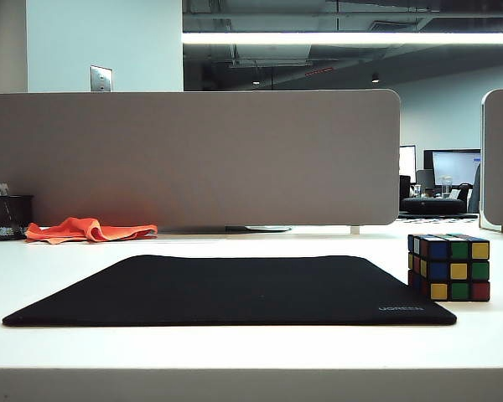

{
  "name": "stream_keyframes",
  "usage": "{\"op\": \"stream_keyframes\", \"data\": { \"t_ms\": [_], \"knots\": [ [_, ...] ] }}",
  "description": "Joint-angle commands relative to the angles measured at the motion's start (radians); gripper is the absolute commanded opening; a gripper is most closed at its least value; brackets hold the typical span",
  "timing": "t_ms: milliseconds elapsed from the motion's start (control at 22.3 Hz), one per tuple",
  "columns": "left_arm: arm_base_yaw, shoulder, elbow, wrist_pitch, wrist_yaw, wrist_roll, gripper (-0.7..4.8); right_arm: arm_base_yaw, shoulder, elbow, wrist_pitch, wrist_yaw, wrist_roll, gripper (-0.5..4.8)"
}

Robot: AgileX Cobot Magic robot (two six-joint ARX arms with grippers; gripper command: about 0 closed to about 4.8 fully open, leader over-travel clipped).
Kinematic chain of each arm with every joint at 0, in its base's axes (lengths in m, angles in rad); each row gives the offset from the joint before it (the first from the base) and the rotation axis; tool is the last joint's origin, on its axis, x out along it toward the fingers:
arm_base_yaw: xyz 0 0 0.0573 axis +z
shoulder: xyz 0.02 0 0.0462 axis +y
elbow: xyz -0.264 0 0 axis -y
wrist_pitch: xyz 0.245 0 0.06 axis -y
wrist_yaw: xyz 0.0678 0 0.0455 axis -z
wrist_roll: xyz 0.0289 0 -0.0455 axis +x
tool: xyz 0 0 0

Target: Pick up the cube on the right side of the mouse pad, then place it in the center of the mouse pad.

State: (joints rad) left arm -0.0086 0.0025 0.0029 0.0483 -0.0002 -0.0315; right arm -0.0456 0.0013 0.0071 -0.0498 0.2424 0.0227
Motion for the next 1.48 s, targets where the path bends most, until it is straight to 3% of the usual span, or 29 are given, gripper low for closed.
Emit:
{"op": "stream_keyframes", "data": {
  "t_ms": [45, 493, 583, 627, 717, 896, 1031, 1165, 1300, 1479],
  "knots": [
    [0.002, 0.0, 0.004, 0.013, 0.003, -0.003, -0.05, 0.0, -0.002, -0.006, 0.024, 0.002, 0.003, 0.01],
    [0.001, 0.0, 0.004, 0.009, 0.004, -0.011, -0.05, 0.001, -0.002, -0.006, 0.026, -0.065, 0.004, 0.0],
    [0.001, 0.0, 0.005, 0.01, 0.05, -0.039, -0.05, 0.003, -0.002, -0.005, 0.068, -0.066, 0.072, -0.01],
    [0.001, 0.0, 0.01, 0.014, 0.093, -0.095, -0.06, 0.006, -0.002, -0.001, 0.111, -0.065, 0.113, -0.01],
    [0.001, 0.0, 0.023, 0.008, 0.144, -0.126, -0.06, 0.006, -0.002, 0.006, 0.137, -0.065, 0.113, -0.02],
    [0.001, 0.001, 0.15, -0.121, 0.226, -0.072, -0.06, 0.006, 0.002, 0.102, 0.016, -0.061, 0.117, -0.04],
    [0.001, 0.001, 0.256, -0.32, 0.315, -0.002, -0.06, 0.006, 0.005, 0.201, -0.108, -0.091, 0.116, -0.04],
    [0.001, 0.007, 0.307, -0.389, 0.32, -0.005, -0.06, 0.006, 0.029, 0.299, -0.229, -0.137, 0.117, -0.05],
    [0.001, 0.077, 0.379, -0.421, 0.413, -0.006, -0.06, 0.006, 0.134, 0.438, -0.292, -0.229, 0.15, -0.05],
    [0.001, 0.208, 0.485, -0.446, 0.413, -0.011, -0.06, 0.024, 0.295, 0.623, -0.382, -0.222, 0.15, -0.05]
  ]
}}
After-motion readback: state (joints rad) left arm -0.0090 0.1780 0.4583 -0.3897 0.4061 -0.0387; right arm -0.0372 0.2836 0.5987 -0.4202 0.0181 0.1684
